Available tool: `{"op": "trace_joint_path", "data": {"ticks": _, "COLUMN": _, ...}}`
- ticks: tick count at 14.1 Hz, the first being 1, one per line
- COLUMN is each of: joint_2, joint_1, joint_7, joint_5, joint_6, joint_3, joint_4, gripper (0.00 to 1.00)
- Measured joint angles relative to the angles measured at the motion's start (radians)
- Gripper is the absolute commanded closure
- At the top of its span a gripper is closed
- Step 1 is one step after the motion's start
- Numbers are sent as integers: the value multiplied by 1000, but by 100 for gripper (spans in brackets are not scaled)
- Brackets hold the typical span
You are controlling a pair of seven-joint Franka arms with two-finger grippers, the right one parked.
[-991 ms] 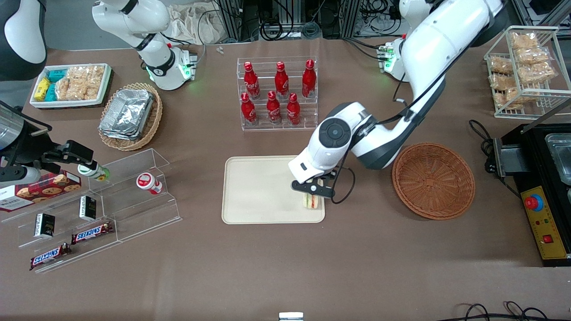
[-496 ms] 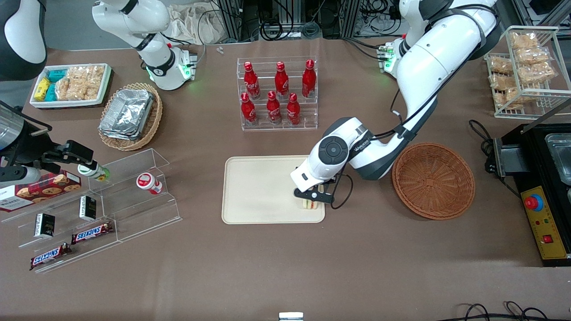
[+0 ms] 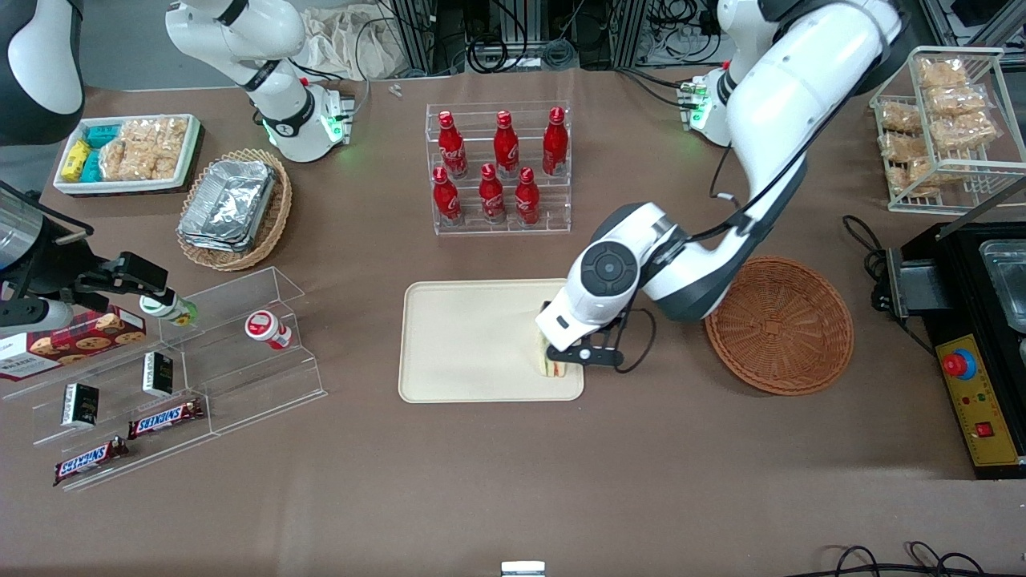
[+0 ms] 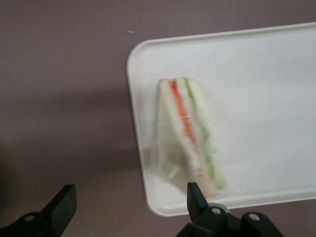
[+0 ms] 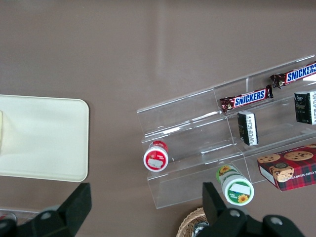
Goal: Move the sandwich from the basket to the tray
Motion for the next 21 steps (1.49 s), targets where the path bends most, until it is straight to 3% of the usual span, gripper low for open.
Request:
{"op": "trace_joint_path", "data": {"ticks": 5, "joint_2": -206, "joint_1": 127, "joint_7": 208, "joint_5": -142, "joint_6": -258, "joint_3": 0, "joint_4": 4, "gripper": 1}}
{"op": "trace_joint_path", "data": {"ticks": 11, "joint_2": -444, "joint_1": 368, "joint_7": 431, "joint_5": -171, "joint_6": -456, "joint_3": 9, "joint_4": 29, "gripper": 0}}
{"op": "trace_joint_path", "data": {"ticks": 15, "joint_2": -480, "joint_1": 470, "joint_7": 439, "joint_5": -174, "joint_6": -500, "joint_3": 14, "joint_4": 48, "gripper": 0}}
{"op": "trace_joint_path", "data": {"ticks": 21, "joint_2": -481, "joint_1": 520, "joint_7": 439, "joint_5": -183, "joint_6": -500, "joint_3": 23, "joint_4": 48, "gripper": 0}}
